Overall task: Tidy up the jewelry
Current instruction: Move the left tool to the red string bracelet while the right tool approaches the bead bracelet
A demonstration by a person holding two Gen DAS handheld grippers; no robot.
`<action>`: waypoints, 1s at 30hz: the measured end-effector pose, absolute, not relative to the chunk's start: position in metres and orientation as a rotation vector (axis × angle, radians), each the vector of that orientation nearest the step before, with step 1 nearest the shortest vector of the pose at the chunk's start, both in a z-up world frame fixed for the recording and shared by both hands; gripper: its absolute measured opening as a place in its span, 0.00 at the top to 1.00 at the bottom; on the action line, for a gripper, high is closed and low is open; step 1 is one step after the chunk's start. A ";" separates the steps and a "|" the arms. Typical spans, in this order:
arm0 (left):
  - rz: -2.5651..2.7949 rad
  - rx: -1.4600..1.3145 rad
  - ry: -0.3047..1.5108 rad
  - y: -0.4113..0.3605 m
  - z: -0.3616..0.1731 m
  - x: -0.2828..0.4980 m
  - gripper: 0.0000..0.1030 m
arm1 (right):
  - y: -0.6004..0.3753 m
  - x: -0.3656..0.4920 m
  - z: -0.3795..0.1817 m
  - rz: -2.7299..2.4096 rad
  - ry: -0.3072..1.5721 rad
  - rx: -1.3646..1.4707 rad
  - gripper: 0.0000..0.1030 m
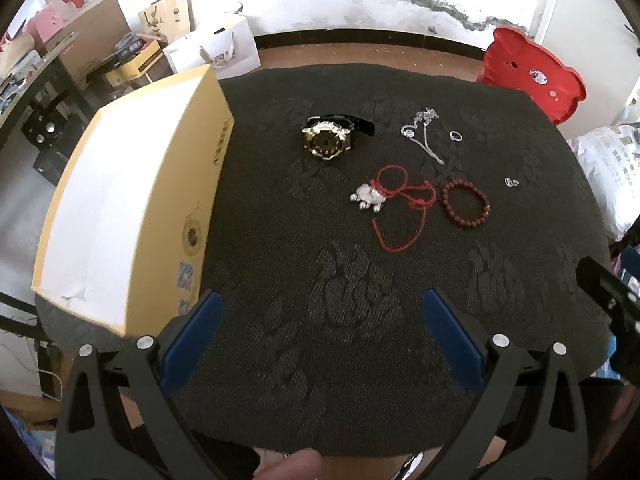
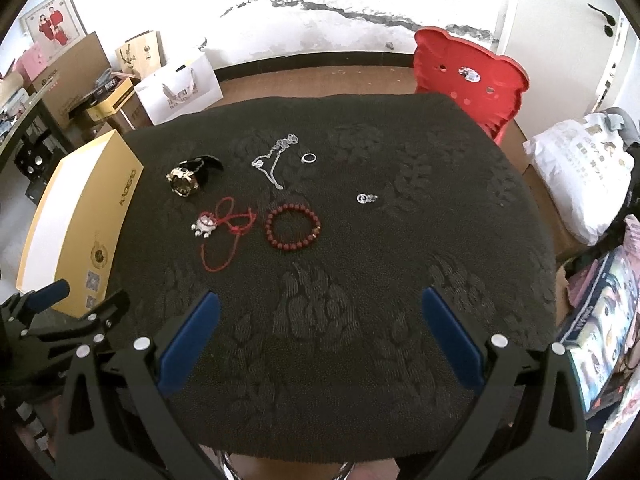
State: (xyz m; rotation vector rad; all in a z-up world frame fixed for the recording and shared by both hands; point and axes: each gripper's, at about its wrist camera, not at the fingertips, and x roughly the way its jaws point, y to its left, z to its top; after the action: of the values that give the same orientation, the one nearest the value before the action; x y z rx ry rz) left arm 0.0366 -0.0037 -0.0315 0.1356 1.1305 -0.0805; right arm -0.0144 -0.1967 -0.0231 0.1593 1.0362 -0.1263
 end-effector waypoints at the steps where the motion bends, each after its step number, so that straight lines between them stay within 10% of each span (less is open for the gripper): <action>1: -0.088 0.138 1.129 -0.006 -0.033 0.041 0.05 | -0.198 -0.011 -0.025 -0.127 1.035 0.161 0.05; 30: -0.121 0.140 1.253 -0.064 -0.137 0.166 0.05 | -0.252 0.097 -0.136 -0.168 1.180 0.150 0.05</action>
State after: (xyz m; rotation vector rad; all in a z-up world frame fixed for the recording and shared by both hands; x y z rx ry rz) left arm 0.1661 -0.0636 -0.1369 0.1396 1.2533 -0.1210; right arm 0.0971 -0.2515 -0.1360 0.1497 1.1800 -0.1677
